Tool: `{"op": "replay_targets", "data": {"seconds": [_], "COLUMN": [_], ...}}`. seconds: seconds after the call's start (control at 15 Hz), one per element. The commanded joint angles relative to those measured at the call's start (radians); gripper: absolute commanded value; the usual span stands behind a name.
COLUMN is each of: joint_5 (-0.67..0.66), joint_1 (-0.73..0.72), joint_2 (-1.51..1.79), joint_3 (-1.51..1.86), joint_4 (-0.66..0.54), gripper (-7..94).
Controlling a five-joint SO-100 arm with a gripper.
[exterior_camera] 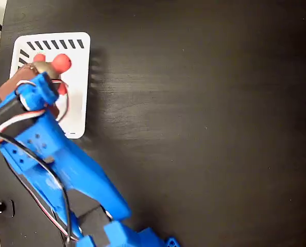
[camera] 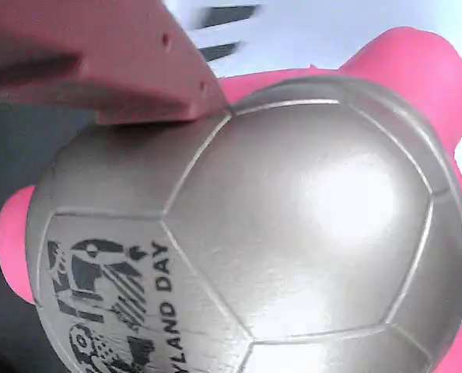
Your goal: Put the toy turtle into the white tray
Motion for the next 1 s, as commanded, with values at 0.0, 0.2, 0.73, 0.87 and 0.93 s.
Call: {"op": "replay_targets", "data": {"seconds": [0.0, 0.2, 0.73, 0.87, 0.93], "joint_5": [-0.006, -0.015, -0.025, -0.025, -0.025], "joint_1": [-0.035, -0.038, -0.034, -0.034, -0.034], "joint_2": [0.006, -0.060, -0.160, -0.172, -0.175], "joint_3": [-0.103, -0.137, -0.183, -0.181, -0.178], "joint_4": [-0.005, -0.008, -0.009, -0.009, -0.009], "gripper": [0, 0, 0, 1, 8]}}
